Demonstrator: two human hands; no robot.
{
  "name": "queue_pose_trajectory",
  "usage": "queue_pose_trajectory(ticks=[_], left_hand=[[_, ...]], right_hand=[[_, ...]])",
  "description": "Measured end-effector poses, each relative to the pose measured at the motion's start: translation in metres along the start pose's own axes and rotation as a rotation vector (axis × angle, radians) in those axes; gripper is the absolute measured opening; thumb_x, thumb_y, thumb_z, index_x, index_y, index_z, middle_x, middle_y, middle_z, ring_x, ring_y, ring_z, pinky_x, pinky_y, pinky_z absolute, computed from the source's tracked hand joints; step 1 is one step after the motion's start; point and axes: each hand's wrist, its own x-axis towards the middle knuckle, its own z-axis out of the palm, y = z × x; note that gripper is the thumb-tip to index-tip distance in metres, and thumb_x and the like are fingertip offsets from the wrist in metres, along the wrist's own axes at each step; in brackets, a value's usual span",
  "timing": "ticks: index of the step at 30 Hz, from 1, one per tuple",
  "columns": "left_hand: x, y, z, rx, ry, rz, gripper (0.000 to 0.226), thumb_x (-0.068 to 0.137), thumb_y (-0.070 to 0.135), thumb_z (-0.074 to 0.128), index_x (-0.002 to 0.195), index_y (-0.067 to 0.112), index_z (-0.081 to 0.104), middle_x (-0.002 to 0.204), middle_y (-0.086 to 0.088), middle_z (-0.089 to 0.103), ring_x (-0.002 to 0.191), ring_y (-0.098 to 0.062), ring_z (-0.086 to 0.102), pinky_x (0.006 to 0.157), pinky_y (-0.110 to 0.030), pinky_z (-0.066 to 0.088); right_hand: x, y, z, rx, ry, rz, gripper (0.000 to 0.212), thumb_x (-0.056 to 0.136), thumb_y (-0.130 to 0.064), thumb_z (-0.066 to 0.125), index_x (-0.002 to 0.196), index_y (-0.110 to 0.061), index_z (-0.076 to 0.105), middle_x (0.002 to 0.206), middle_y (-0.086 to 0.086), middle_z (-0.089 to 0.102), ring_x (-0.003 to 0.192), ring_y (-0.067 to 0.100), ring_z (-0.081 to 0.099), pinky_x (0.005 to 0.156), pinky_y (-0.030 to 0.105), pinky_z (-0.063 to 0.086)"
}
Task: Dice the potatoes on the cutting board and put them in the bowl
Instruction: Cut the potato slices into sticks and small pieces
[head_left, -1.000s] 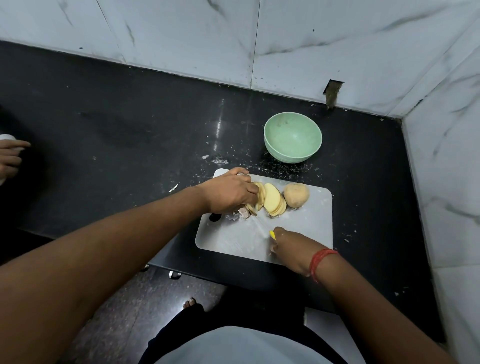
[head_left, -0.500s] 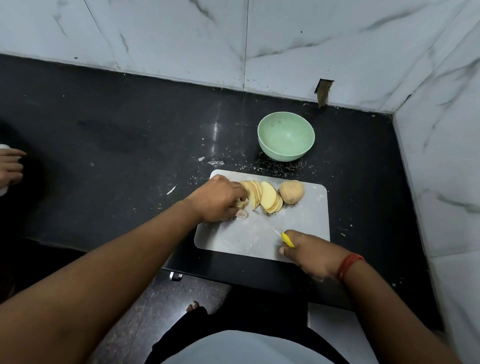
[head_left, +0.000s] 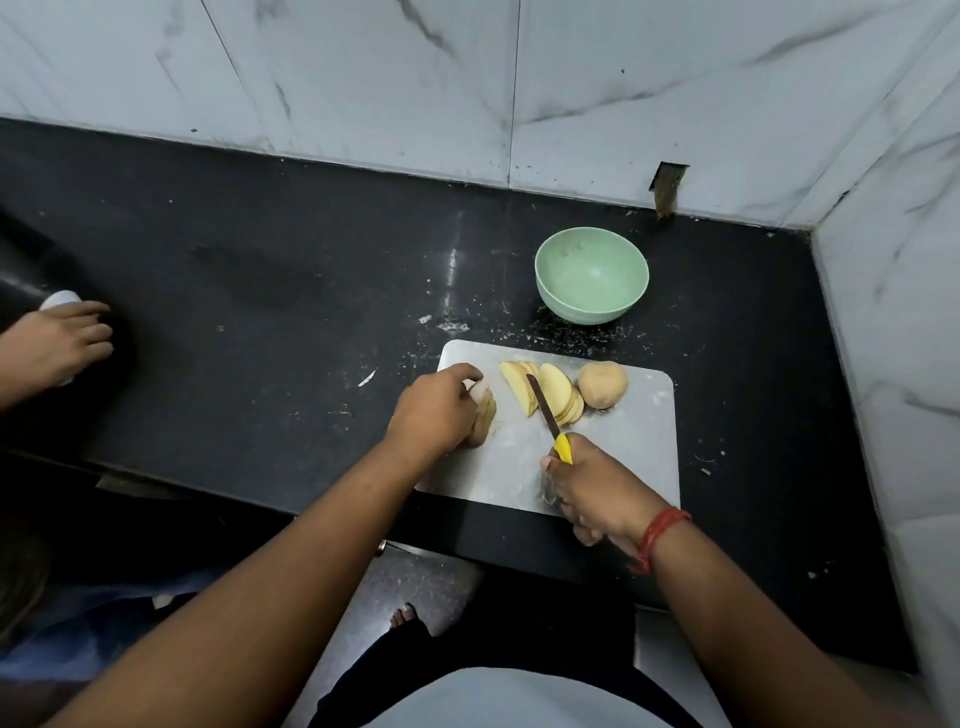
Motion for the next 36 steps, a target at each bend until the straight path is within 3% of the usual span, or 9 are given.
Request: queue_pose_trajectory(ticks=[3, 7, 10, 14, 20, 24, 28, 36], left_hand=[[-0.003, -0.007, -0.001, -0.159, -0.091, 0.004, 0.039, 0.097, 0.016, 0.051, 0.129, 0.035, 0.063, 0.104, 0.005, 0.071, 0.089, -0.021, 0.073, 0.079, -0.042, 0.062], [-0.008, -0.011, 0.004, -0.019, -0.090, 0.147, 0.035, 0.101, 0.021, 0.055, 0.134, 0.026, 0.066, 0.124, 0.000, 0.065, 0.115, -0.022, 0.062, 0.099, -0.041, 0.051], [-0.014, -0.012, 0.008, 0.072, -0.049, 0.238, 0.036, 0.105, 0.027, 0.053, 0.138, 0.021, 0.062, 0.135, 0.002, 0.060, 0.120, -0.023, 0.059, 0.097, -0.038, 0.049], [-0.020, -0.015, 0.012, 0.110, -0.030, 0.261, 0.045, 0.100, 0.014, 0.051, 0.144, 0.020, 0.057, 0.142, 0.005, 0.055, 0.123, -0.023, 0.057, 0.097, -0.036, 0.049], [-0.025, -0.016, 0.015, 0.102, 0.007, 0.271, 0.051, 0.098, 0.008, 0.047, 0.148, 0.018, 0.054, 0.140, 0.003, 0.055, 0.122, -0.023, 0.057, 0.092, -0.031, 0.045], [-0.028, -0.018, 0.017, 0.122, 0.010, 0.282, 0.054, 0.097, 0.009, 0.049, 0.150, 0.019, 0.052, 0.141, 0.001, 0.055, 0.121, -0.027, 0.059, 0.095, -0.037, 0.050], [-0.029, -0.018, 0.016, 0.151, 0.013, 0.300, 0.056, 0.095, 0.010, 0.050, 0.150, 0.018, 0.052, 0.141, -0.001, 0.057, 0.120, -0.029, 0.060, 0.096, -0.042, 0.051], [-0.030, -0.020, 0.018, 0.210, 0.042, 0.331, 0.052, 0.098, 0.015, 0.051, 0.149, 0.017, 0.052, 0.139, -0.002, 0.060, 0.115, -0.031, 0.062, 0.092, -0.041, 0.052]], right_hand=[[0.005, 0.005, 0.010, -0.026, 0.012, -0.010, 0.011, 0.102, -0.028, 0.042, 0.104, -0.017, 0.041, 0.074, 0.009, 0.038, 0.047, 0.013, 0.030, 0.045, 0.022, 0.027], [0.011, 0.008, 0.019, -0.118, 0.024, -0.011, 0.010, 0.101, -0.026, 0.041, 0.104, -0.017, 0.039, 0.080, 0.012, 0.041, 0.049, 0.017, 0.035, 0.044, 0.024, 0.033], [0.011, 0.010, 0.025, -0.186, 0.021, -0.030, 0.013, 0.100, -0.029, 0.040, 0.106, -0.017, 0.039, 0.080, 0.013, 0.044, 0.051, 0.021, 0.039, 0.043, 0.026, 0.036], [0.010, 0.011, 0.034, -0.239, 0.008, -0.046, 0.015, 0.100, -0.029, 0.039, 0.109, -0.017, 0.039, 0.082, 0.014, 0.046, 0.054, 0.023, 0.042, 0.041, 0.026, 0.036], [0.006, 0.011, 0.045, -0.290, 0.028, -0.050, 0.015, 0.101, -0.029, 0.038, 0.107, -0.016, 0.037, 0.083, 0.014, 0.048, 0.055, 0.024, 0.043, 0.041, 0.027, 0.036], [0.003, 0.009, 0.047, -0.355, 0.073, -0.062, 0.014, 0.102, -0.025, 0.037, 0.108, -0.013, 0.037, 0.079, 0.014, 0.050, 0.054, 0.025, 0.045, 0.045, 0.032, 0.039], [-0.005, 0.005, 0.048, -0.462, 0.113, -0.076, 0.016, 0.104, -0.024, 0.035, 0.112, -0.011, 0.038, 0.075, 0.008, 0.048, 0.053, 0.021, 0.045, 0.042, 0.028, 0.038], [-0.007, -0.001, 0.051, -0.590, 0.134, -0.098, 0.009, 0.102, -0.011, 0.034, 0.110, -0.008, 0.038, 0.072, 0.001, 0.049, 0.052, 0.015, 0.047, 0.040, 0.025, 0.034]])
